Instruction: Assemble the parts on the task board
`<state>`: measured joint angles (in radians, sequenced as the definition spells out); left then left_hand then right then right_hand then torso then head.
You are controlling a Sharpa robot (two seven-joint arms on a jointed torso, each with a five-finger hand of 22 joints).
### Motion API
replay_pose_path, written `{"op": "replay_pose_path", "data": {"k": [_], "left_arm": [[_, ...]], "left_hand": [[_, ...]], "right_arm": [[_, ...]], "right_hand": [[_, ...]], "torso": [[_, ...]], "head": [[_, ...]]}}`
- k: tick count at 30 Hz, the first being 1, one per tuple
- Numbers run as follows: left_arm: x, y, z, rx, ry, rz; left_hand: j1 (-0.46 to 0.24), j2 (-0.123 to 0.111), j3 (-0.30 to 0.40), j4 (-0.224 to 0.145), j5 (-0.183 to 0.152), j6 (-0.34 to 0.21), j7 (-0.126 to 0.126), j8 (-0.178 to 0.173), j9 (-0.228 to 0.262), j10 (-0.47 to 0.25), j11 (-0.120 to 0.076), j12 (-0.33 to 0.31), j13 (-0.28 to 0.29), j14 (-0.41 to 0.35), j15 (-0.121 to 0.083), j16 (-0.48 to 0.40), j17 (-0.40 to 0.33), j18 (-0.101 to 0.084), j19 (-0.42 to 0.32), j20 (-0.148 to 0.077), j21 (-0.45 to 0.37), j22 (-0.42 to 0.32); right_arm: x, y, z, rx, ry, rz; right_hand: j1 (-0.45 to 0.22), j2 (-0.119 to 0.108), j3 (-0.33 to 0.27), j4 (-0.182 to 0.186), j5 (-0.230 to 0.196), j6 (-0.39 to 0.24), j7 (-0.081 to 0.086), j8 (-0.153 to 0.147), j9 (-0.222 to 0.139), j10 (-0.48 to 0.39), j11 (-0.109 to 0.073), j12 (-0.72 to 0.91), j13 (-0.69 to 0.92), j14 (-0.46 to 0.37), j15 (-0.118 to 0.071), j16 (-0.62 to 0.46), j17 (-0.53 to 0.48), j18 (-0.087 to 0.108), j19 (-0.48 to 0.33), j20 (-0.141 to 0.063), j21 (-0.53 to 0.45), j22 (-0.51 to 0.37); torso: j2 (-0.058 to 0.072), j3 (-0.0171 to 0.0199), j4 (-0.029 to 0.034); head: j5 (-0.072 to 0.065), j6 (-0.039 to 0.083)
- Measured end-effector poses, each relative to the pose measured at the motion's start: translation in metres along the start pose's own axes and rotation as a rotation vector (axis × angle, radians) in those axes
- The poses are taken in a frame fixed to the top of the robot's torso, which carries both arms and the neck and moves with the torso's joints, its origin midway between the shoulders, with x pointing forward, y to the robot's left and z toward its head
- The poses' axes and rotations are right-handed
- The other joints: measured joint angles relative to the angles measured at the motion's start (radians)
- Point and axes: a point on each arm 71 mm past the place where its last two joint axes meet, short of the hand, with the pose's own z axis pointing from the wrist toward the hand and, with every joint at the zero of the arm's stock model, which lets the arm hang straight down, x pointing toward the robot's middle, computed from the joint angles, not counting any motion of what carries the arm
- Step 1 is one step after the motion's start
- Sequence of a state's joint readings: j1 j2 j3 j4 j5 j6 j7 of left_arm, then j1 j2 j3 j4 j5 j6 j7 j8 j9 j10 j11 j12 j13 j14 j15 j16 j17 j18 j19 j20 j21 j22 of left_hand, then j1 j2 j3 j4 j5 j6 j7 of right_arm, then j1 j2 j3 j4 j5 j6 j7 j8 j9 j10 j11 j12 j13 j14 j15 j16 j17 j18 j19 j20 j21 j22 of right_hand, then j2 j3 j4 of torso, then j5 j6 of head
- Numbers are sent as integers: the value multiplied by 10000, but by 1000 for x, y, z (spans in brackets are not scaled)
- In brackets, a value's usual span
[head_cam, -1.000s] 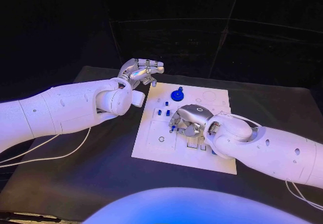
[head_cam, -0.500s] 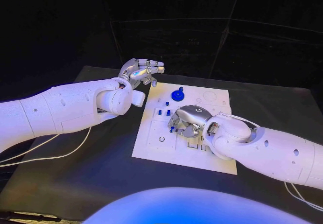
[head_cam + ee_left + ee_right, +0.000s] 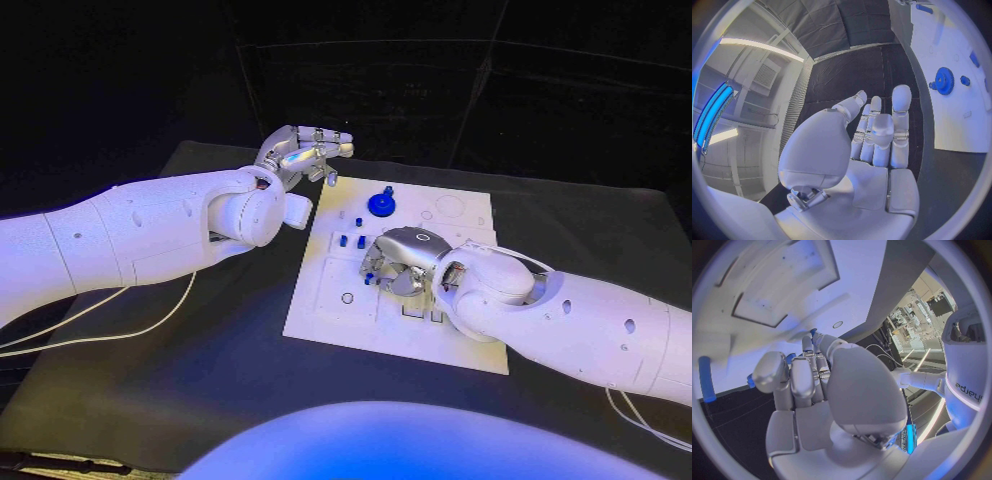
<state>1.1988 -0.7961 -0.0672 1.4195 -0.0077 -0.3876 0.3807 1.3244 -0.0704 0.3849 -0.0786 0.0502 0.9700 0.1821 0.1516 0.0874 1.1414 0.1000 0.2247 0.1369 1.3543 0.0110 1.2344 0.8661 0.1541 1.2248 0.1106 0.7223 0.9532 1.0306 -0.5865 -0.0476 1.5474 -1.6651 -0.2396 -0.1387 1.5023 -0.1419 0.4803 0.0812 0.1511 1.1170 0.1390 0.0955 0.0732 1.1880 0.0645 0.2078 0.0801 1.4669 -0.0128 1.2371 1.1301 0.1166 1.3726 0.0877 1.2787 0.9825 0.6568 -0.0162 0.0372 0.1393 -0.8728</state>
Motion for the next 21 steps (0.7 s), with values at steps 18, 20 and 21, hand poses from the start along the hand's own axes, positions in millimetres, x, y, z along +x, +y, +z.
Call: {"op": "replay_pose_path", "data": {"k": [18, 20, 21], "left_arm": [[-1, 0, 1, -30, -5, 1], [-1, 1, 1, -37, -8, 2], [-1, 1, 1, -40, -11, 3]], "left_hand": [[0, 0, 0, 0, 0, 0, 0, -2, -8, 0, 0, 0, 10, 0, 0, 0, -24, -1, 0, 0, -55, -13], [0, 0, 0, 0, 0, 0, 0, -2, -8, -4, 4, 0, 10, 0, 0, 0, -24, -1, 0, 0, -55, -13], [0, 0, 0, 0, 0, 0, 0, -2, -8, -37, 38, 0, 10, 0, 0, 0, -24, 0, 0, 0, -55, -13]], "right_arm": [[2, 0, 3, 40, 256, -97], [2, 0, 3, 36, 255, -83], [2, 0, 2, 35, 249, -75]], "right_hand": [[-715, -396, -178, -6, 327, -1097, 438, -326, -103, -1110, 463, -610, -143, 0, 218, -38, -228, 0, -269, 196, -272, -527], [-745, -412, -196, -24, 360, -1098, 439, -326, -102, -1111, 462, -625, -173, 0, 218, -38, -238, -1, -269, 195, -272, -527], [-767, -390, -196, -24, 375, -1098, 439, -326, -102, -1111, 462, -628, -180, 0, 218, -38, -242, 0, -269, 195, -272, -526]], "torso": [[-1, 3, -3], [-3, 4, -3], [-3, 5, -3]], "head": [[7, -1], [6, -1], [5, -1]]}}
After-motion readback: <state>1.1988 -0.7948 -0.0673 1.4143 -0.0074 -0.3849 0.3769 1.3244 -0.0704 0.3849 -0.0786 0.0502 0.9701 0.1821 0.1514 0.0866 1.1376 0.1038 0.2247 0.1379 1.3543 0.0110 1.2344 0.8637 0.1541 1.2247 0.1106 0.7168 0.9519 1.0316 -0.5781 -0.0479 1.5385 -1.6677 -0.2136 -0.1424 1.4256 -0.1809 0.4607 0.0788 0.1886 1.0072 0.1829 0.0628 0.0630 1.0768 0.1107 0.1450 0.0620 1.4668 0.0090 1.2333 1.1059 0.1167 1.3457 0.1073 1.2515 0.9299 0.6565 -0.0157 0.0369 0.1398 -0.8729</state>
